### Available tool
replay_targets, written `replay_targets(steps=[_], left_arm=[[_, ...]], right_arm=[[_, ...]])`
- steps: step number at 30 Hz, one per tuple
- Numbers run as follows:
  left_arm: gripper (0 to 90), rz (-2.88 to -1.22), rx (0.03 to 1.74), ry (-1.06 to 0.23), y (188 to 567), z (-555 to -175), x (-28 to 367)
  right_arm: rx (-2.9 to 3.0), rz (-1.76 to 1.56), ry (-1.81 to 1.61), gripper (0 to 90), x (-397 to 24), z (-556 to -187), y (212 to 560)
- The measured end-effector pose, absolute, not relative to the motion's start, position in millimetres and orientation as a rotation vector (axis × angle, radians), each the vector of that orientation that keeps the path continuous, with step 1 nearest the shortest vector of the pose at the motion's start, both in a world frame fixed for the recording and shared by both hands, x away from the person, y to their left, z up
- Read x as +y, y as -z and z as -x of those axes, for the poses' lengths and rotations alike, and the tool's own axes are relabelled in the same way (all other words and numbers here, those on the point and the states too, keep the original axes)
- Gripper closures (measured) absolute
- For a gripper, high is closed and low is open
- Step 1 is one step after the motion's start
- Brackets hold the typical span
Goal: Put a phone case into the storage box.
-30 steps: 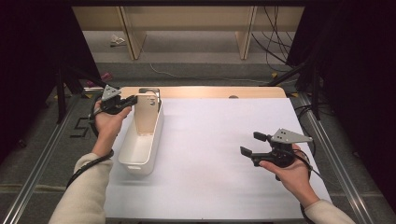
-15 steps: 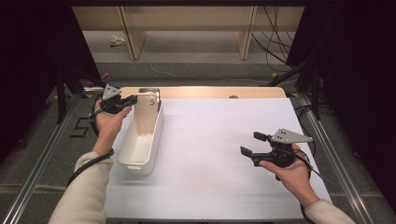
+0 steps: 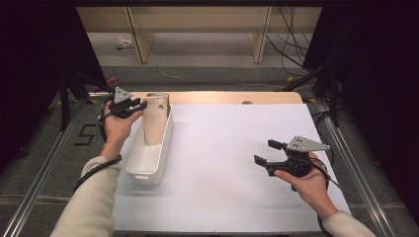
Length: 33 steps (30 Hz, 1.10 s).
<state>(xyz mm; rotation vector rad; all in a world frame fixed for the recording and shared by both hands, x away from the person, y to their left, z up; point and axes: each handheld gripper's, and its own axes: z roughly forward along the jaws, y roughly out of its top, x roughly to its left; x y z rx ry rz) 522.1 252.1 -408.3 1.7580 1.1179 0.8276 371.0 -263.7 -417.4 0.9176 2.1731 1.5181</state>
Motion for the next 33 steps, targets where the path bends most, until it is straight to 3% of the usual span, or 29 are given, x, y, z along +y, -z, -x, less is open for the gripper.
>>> replay_targets(steps=[8, 14, 22, 33], left_arm=[[31.8, -1.760, 1.135, -0.790, 395, -509, 243], [15.4, -1.747, 1.102, -0.685, 378, -466, 238], [6.3, -1.759, 1.018, -0.592, 380, -407, 229], [3.5, -1.755, 0.971, -0.582, 392, -373, 215]], right_arm=[[2.177, -0.921, -1.516, 19.4, -265, -372, 418], [2.185, -0.925, -1.513, 19.2, -265, -372, 418], [2.184, -0.925, -1.513, 18.9, -264, -372, 418], [2.188, -0.919, -1.514, 18.9, -265, -372, 418]])
